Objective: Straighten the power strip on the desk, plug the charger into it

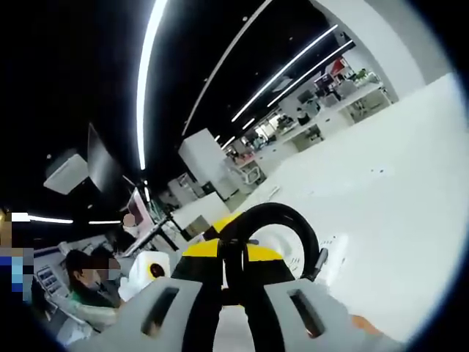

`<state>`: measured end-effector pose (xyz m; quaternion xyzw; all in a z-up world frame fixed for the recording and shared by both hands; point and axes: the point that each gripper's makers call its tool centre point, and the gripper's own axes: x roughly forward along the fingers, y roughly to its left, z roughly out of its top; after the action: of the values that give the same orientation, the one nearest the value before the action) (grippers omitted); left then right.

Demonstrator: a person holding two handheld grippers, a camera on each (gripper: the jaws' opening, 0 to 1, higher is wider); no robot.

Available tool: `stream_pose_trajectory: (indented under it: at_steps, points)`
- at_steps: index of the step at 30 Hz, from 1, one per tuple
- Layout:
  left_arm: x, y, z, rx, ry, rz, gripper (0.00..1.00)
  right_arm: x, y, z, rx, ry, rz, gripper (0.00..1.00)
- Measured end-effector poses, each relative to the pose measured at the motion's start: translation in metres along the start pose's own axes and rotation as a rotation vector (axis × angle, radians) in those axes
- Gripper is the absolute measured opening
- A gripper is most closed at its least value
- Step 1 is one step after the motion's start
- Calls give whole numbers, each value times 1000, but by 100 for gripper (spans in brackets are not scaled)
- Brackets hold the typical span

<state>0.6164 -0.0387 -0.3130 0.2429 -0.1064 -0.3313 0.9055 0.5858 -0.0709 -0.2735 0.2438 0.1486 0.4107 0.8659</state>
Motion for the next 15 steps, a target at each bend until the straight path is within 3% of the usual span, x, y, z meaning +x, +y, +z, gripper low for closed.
stream_pose_trajectory:
  at_steps: [15]
  points:
    - [6,0,-5,30,4,14,61,2,1,-7,2,15,-4,8]
